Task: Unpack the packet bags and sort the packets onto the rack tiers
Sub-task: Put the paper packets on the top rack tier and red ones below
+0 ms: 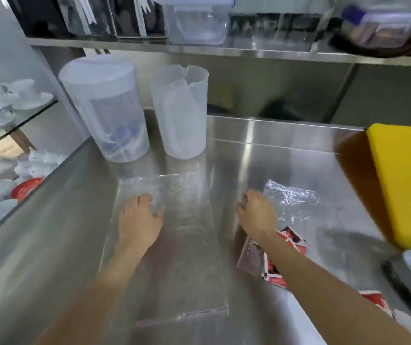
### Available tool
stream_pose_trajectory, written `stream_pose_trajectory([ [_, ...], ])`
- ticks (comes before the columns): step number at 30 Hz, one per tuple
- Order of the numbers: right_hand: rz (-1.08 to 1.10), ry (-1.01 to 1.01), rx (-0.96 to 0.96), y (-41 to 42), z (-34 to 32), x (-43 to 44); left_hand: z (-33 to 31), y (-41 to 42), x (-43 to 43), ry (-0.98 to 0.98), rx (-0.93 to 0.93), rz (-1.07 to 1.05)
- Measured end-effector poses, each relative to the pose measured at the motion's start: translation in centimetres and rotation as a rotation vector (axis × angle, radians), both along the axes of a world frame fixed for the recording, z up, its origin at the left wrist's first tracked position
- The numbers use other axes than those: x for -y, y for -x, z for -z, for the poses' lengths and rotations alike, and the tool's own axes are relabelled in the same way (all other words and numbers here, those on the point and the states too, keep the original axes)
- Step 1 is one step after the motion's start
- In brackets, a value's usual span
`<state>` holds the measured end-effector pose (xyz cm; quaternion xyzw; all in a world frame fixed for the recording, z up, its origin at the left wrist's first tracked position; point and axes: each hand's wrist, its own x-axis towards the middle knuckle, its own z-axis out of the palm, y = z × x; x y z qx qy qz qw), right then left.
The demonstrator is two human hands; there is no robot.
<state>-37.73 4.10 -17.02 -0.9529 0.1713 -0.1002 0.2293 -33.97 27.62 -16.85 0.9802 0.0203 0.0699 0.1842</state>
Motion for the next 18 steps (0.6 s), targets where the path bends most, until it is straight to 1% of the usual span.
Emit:
stream_pose_trajectory([
  [2,0.122,0.003,0.027,0.9,-0.1,2.6,-0.6,0.0,5.0,0.125,0.025,0.134],
  [4,0.258,-0.043,-0.023,2.4,0.4,5.2,-0.5,0.8,9.6,0.224,-0.020,0.257],
  [5,0.312,-0.070,-0.075,3.3,0.9,6.4,-0.1,1.2,11.5,0.234,-0.062,0.310],
  [7,0.393,-0.111,-0.179,5.1,1.9,8.5,0.8,2.4,14.5,0.179,-0.176,0.403],
  [9,0.489,-0.200,-0.254,6.6,2.9,10.3,2.1,3.6,16.5,0.108,-0.318,0.475],
  [11,0.597,-0.299,-0.289,7.7,3.6,11.4,3.0,4.7,17.9,0.088,-0.436,0.515],
  [12,0.632,-0.316,-0.280,8.2,3.9,11.8,3.3,5.1,18.4,0.097,-0.457,0.514],
  [15,0.673,-0.327,-0.224,8.7,4.1,12.2,3.6,5.9,19.5,0.097,-0.365,0.508],
  [18,0.721,-0.509,-0.206,8.4,3.7,12.8,3.5,6.1,20.2,0.134,-0.330,0.519],
])
